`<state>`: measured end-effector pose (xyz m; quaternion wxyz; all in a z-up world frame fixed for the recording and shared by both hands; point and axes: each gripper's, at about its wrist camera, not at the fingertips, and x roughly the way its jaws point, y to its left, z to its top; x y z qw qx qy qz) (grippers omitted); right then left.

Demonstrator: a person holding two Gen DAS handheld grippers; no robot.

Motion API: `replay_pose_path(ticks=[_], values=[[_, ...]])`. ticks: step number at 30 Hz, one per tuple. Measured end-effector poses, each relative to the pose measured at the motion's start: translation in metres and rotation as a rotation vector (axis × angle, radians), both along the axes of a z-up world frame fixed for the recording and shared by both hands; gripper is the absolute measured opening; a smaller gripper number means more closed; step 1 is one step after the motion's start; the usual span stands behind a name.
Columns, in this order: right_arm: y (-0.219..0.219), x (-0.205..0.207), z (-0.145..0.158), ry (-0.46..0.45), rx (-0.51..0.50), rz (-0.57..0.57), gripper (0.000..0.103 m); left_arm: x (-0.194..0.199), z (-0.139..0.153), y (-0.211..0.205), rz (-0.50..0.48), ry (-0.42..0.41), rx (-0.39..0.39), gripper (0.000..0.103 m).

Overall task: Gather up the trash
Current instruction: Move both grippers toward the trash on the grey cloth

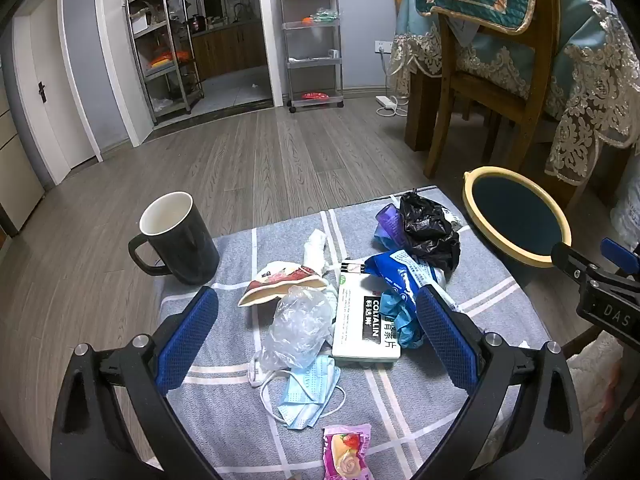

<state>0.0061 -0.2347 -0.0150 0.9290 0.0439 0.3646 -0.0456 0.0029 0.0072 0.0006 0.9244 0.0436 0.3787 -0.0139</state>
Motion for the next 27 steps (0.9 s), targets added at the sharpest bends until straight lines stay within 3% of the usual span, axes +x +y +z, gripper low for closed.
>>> replay_pose_path(ticks=[27], values=[[-0.0023,0.0036,-0.0049,0.026,0.004,-0.008,0.099,0.0013,-0.0039,-0.0010,-0.005,0.002,-0.002,0.097]])
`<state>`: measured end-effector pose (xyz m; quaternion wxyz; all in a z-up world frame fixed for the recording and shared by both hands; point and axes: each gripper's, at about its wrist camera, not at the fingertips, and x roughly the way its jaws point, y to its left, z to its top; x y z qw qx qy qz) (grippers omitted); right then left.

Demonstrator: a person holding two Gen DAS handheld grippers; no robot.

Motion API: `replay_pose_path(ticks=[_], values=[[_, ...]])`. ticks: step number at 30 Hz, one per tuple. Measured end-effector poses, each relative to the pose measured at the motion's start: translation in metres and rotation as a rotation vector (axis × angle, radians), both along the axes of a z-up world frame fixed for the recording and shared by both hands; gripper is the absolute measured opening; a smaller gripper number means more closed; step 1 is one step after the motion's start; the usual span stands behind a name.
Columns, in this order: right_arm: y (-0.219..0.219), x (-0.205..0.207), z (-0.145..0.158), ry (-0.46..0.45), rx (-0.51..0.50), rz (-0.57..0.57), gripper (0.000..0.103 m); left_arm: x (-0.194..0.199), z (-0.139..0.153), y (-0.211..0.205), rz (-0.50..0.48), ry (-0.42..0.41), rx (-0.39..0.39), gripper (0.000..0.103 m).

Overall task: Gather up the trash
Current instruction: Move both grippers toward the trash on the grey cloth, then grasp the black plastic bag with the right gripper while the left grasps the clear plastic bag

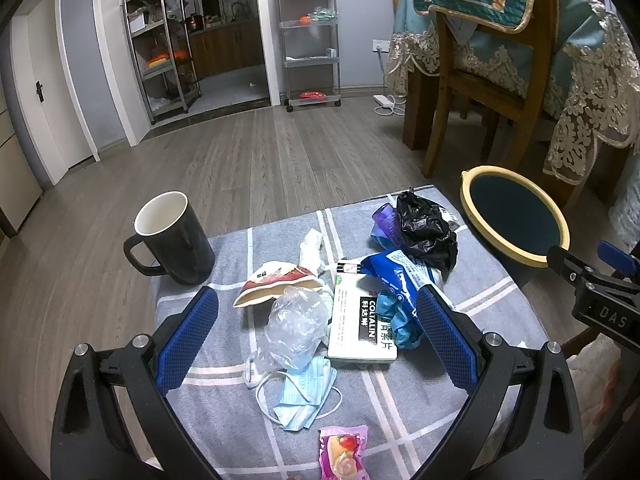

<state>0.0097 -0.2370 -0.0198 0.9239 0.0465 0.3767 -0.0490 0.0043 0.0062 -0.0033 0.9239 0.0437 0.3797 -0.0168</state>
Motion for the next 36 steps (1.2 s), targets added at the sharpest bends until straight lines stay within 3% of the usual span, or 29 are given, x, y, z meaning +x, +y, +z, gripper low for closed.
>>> replay_pose_path(ticks=[7,14,17,20,26,31,33,34,36], values=[[0.000,0.017,-0.001,0.025,0.018,0.021,0.099,0.011,-0.004,0.006,-0.020,0.018,-0.011,0.097],[0.003,0.068,0.002,0.041,0.066,0.108,0.099,0.040,-0.007,0.028,0.014,-0.005,0.058,0.097],[0.011,0.096,0.001,0.044,0.064,0.165,0.099,0.056,-0.014,0.044,0.027,0.010,0.000,0.097],[0.016,0.116,-0.005,0.051,0.073,0.197,0.099,0.071,-0.030,0.059,0.084,0.049,-0.010,0.097],[0.029,0.157,-0.046,0.184,0.134,0.241,0.094,0.082,-0.053,0.082,0.178,0.099,-0.054,0.095],[0.048,0.172,-0.081,0.309,0.166,0.250,0.062,0.084,-0.071,0.081,0.140,0.144,-0.090,0.088],[0.050,0.170,-0.087,0.329,0.184,0.240,0.037,0.081,-0.079,0.074,0.104,0.176,-0.106,0.083],[0.051,0.171,-0.087,0.331,0.176,0.233,0.033,0.080,-0.082,0.072,0.090,0.190,-0.125,0.079],[0.051,0.170,-0.087,0.331,0.161,0.216,0.014,0.079,-0.087,0.064,0.064,0.214,-0.139,0.074]])
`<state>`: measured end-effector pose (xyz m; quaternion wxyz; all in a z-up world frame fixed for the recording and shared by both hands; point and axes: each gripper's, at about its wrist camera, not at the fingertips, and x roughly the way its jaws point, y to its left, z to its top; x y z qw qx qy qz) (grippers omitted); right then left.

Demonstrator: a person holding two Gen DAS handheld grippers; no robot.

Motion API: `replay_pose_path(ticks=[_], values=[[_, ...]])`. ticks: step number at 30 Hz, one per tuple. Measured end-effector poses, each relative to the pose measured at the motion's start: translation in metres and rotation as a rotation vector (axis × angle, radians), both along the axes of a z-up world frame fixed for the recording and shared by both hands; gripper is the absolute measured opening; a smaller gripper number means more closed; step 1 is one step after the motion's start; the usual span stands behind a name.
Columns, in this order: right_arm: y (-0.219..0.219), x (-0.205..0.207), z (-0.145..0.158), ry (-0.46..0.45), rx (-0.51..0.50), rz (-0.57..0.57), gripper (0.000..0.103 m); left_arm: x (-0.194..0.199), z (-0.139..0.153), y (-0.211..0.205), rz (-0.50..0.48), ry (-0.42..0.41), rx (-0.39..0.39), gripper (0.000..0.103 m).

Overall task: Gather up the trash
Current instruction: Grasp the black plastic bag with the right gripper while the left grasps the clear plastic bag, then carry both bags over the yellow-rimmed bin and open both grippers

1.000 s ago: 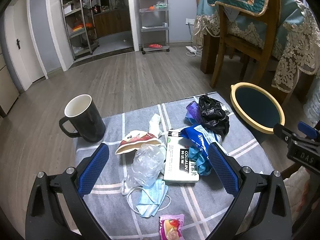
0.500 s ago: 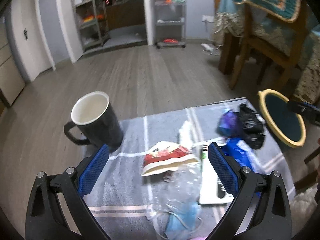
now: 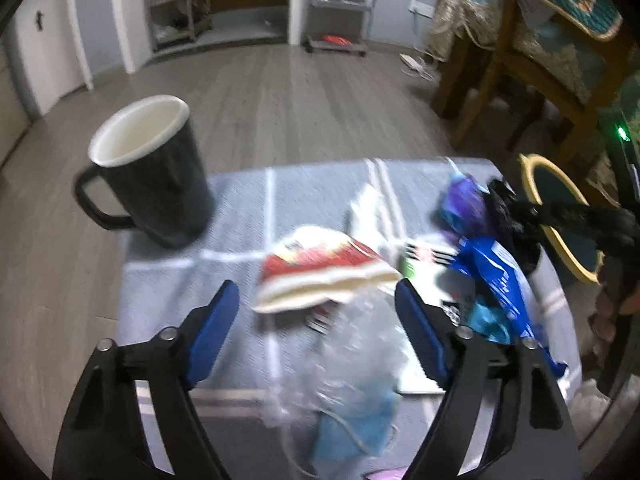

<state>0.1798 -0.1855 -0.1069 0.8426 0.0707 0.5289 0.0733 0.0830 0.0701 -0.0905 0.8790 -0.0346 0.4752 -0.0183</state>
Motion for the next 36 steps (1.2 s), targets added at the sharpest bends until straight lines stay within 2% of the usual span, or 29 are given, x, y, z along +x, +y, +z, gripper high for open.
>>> replay_pose_path(ticks=[3,5,6,8,9,13,19,23,26,30,34,36], values=[[-0.013,0.002,0.005,-0.005,0.013,-0.042,0.009,0.001,-0.011,-0.010,-0.042,0.041,0.020,0.059],[-0.016,-0.001,0.010,-0.023,0.002,-0.052,0.007,0.002,-0.017,-0.013,-0.052,0.070,0.026,0.041],[-0.018,0.001,0.011,-0.030,-0.003,-0.055,0.006,0.002,-0.018,-0.014,-0.060,0.075,0.027,0.026],[-0.022,-0.001,0.018,-0.049,-0.002,-0.066,0.004,0.000,-0.017,-0.019,-0.080,0.079,0.041,0.021],[-0.024,-0.001,0.021,-0.054,0.003,-0.069,0.003,-0.002,-0.015,-0.021,-0.092,0.076,0.051,0.014],[-0.030,-0.006,0.038,-0.092,0.025,-0.072,0.003,-0.012,0.000,-0.028,-0.118,0.058,0.072,0.010],[-0.043,-0.021,0.077,-0.141,0.087,-0.069,0.003,-0.029,0.048,-0.035,-0.123,-0.055,0.083,0.009],[-0.072,-0.024,0.121,-0.192,0.126,-0.082,0.003,-0.030,0.083,-0.052,-0.156,-0.146,0.101,0.009],[-0.101,-0.027,0.140,-0.230,0.081,-0.100,0.003,-0.026,0.106,-0.075,-0.200,-0.188,0.103,0.009],[-0.145,-0.027,0.145,-0.273,0.008,-0.159,0.003,-0.013,0.127,-0.112,-0.262,-0.219,0.053,0.009],[-0.184,-0.017,0.123,-0.258,-0.028,-0.247,0.003,0.009,0.125,-0.160,-0.335,-0.204,0.000,0.009],[-0.204,-0.008,0.108,-0.222,0.002,-0.296,0.003,0.018,0.116,-0.192,-0.382,-0.185,-0.018,0.009]])
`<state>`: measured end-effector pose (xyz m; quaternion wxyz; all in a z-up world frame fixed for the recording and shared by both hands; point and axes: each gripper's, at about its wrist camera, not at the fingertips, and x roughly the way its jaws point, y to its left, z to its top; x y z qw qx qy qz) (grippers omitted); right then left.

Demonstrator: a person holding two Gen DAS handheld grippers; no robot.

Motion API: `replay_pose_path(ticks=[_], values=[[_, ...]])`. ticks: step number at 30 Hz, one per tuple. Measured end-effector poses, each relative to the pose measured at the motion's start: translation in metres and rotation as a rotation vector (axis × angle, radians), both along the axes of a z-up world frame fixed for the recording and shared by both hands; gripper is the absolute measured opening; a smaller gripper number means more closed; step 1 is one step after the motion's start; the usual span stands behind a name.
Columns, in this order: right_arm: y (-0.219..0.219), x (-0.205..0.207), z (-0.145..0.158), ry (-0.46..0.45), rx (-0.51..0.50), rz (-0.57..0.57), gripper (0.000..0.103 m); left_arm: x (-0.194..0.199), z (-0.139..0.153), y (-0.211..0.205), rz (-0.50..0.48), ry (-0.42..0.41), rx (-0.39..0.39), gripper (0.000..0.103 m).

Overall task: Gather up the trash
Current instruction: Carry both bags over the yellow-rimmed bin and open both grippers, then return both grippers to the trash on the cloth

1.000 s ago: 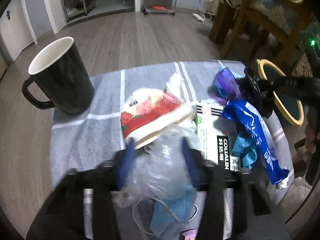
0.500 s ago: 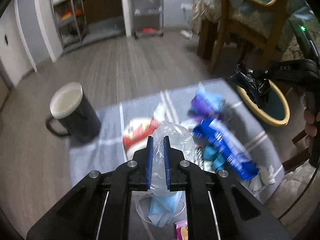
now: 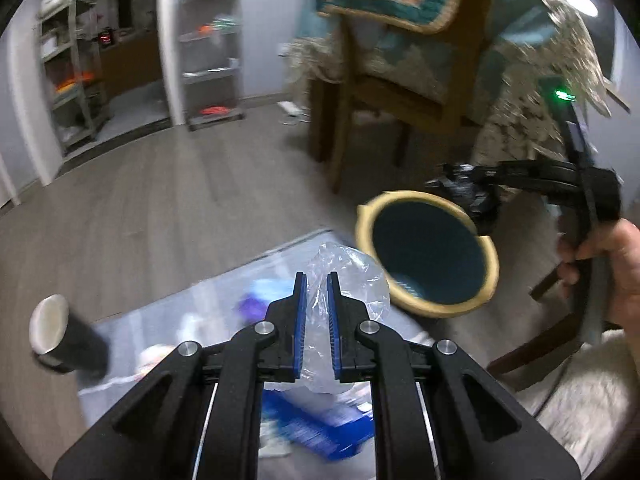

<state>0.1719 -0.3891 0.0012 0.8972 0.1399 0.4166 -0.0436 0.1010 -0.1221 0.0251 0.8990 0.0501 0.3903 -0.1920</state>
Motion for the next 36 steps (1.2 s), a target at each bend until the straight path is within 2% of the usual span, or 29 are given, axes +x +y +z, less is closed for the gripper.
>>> replay_pose_path(ticks=[3,8,14,16,17,18,19,20,22,25,27,29,31,36], values=[[-0.025,0.008,-0.025,0.073,0.023,-0.066,0.003,0.016,-0.020,-0.042,-0.054,0.046,-0.015,0.009],[-0.055,0.011,-0.049,0.156,0.018,-0.138,0.003,0.040,-0.050,-0.100,-0.113,0.063,0.028,0.009],[-0.067,0.008,-0.050,0.145,0.065,-0.176,0.004,0.075,-0.063,-0.136,-0.134,0.073,0.028,0.011],[-0.068,0.008,-0.048,0.137,0.071,-0.174,0.009,0.077,-0.062,-0.142,-0.151,0.058,0.034,0.019],[-0.069,0.007,-0.049,0.134,0.071,-0.176,0.017,0.077,-0.061,-0.145,-0.153,0.050,0.042,0.024],[-0.071,0.005,-0.047,0.131,0.076,-0.177,0.029,0.077,-0.060,-0.145,-0.150,0.039,0.048,0.039],[-0.072,0.003,-0.047,0.122,0.086,-0.180,0.036,0.076,-0.058,-0.144,-0.146,0.030,0.046,0.055],[-0.073,0.004,-0.046,0.118,0.088,-0.179,0.043,0.074,-0.056,-0.140,-0.139,0.017,0.038,0.059],[-0.073,0.006,-0.044,0.110,0.087,-0.176,0.048,0.072,-0.052,-0.131,-0.120,0.011,0.023,0.061],[-0.066,0.007,-0.037,0.084,0.085,-0.146,0.062,0.065,-0.045,-0.111,-0.079,0.016,0.001,0.067],[-0.058,0.006,-0.029,0.060,0.074,-0.115,0.079,0.056,-0.038,-0.097,-0.070,0.003,0.003,0.071],[-0.045,0.004,-0.020,0.034,0.040,-0.067,0.087,0.045,-0.028,-0.079,-0.056,-0.023,0.010,0.077],[-0.031,0.000,-0.013,0.017,-0.003,-0.030,0.090,0.033,-0.017,-0.058,-0.035,-0.049,0.018,0.082],[0.004,-0.018,0.004,-0.030,0.021,0.043,0.094,0.000,0.013,0.003,0.031,-0.087,0.025,0.088]])
